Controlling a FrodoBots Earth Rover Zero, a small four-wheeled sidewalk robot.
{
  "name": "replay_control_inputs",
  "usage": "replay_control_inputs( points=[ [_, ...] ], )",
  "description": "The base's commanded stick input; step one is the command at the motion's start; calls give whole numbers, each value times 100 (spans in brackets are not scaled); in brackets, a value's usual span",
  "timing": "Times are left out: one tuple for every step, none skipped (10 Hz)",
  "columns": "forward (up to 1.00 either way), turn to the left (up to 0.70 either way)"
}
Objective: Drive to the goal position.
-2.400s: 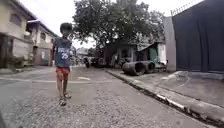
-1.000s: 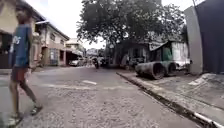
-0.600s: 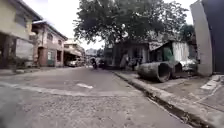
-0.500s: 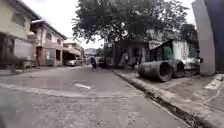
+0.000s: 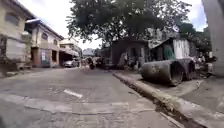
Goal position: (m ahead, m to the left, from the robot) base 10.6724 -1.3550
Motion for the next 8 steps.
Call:
replay_control_inputs(
  points=[
    [100, 27],
    [100, 27],
    [100, 27],
    [100, 27],
    [100, 27],
    [100, 0],
    [100, 0],
    [100, 0]
  ],
)
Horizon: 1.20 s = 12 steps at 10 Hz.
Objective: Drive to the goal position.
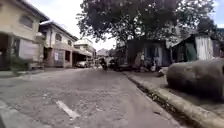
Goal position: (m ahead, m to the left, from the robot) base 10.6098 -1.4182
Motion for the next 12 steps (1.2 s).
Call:
replay_control_inputs(
  points=[
    [100, 0],
    [100, 1],
    [100, 17],
    [100, 7],
    [100, 0],
    [100, 0],
    [100, 0],
    [100, 0],
    [100, 0],
    [100, 17],
    [100, 12],
    [100, 0]
  ],
)
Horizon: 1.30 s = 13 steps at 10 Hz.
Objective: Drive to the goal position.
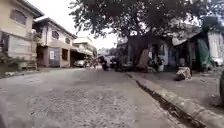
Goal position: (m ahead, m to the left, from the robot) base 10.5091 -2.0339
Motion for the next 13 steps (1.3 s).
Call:
replay_control_inputs(
  points=[
    [100, 0],
    [100, 0],
    [100, 0],
    [100, 19],
    [100, 27],
    [100, 27],
    [100, 27],
    [100, 27],
    [100, 11],
    [100, 0],
    [100, 0],
    [100, 0],
    [100, 0]
  ],
)
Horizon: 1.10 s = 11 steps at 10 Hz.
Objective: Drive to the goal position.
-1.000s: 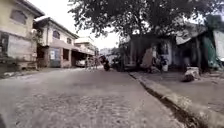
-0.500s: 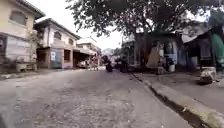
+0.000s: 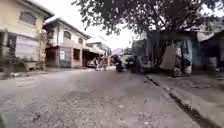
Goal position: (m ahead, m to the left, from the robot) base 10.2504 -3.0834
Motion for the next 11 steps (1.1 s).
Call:
replay_control_inputs(
  points=[
    [100, 0],
    [100, 0],
    [100, 0],
    [100, 0],
    [100, 0],
    [100, 0],
    [100, 3],
    [100, 22],
    [100, 27],
    [100, 27],
    [100, 27]
  ],
)
